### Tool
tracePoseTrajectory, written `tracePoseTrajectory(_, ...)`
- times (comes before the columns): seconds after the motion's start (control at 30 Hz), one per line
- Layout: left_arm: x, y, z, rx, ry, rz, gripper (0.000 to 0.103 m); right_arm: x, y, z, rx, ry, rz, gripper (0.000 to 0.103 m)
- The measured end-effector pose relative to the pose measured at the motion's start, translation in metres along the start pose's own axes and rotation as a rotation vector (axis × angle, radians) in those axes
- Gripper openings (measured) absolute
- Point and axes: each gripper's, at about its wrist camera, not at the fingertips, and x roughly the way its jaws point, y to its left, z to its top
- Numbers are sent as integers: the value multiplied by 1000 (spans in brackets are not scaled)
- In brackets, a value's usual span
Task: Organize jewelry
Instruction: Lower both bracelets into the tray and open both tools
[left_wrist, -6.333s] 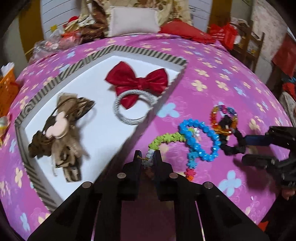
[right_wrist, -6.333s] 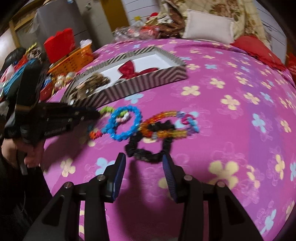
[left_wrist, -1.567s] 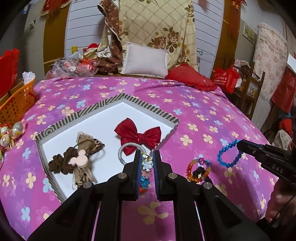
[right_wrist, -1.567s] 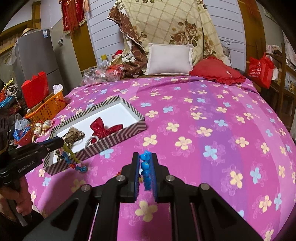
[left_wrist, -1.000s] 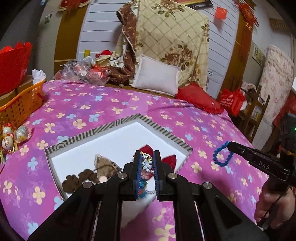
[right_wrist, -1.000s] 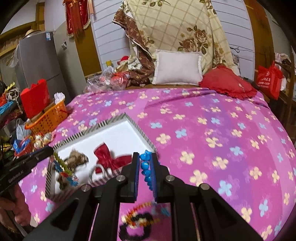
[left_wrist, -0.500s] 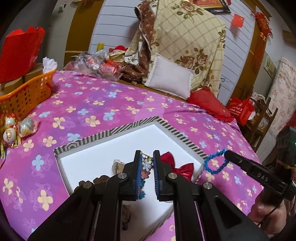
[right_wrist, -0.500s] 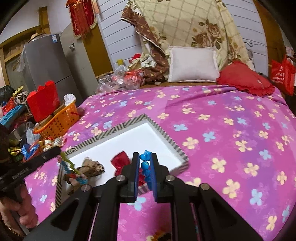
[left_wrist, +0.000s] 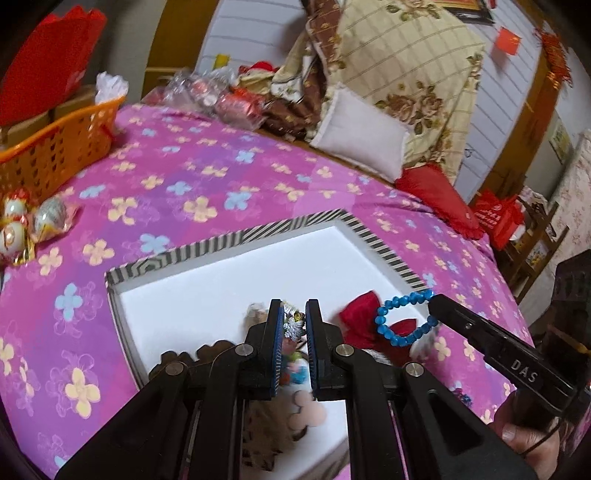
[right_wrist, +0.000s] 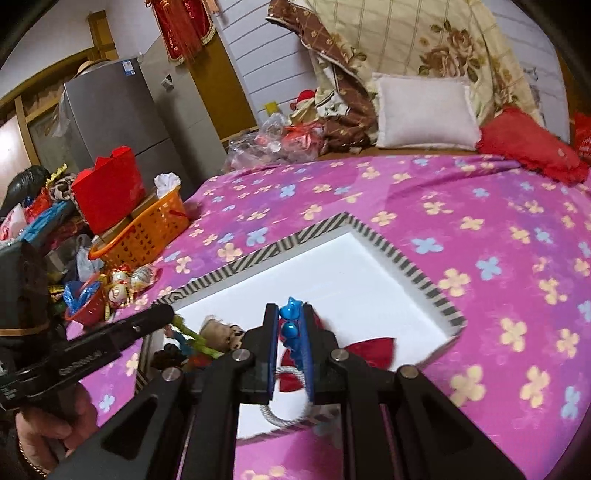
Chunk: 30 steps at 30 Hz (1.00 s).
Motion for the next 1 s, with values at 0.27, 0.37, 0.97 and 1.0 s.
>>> tracePoseTrajectory(0.27,8,4,-6,19,31,88,0,30,-17,-12,76,72,-1,11)
tracePoseTrajectory(0.37,10,2,-7,28,41,86,0,35,-22,-16,84,98,-14,11)
tracePoseTrajectory(0.97,11,5,-9,3,67,111,21,17,-39,-15,138,89,4,45)
tracePoseTrajectory(1.0,11,4,-9,3,63,113,23,11,-41,-13,137,81,5,45)
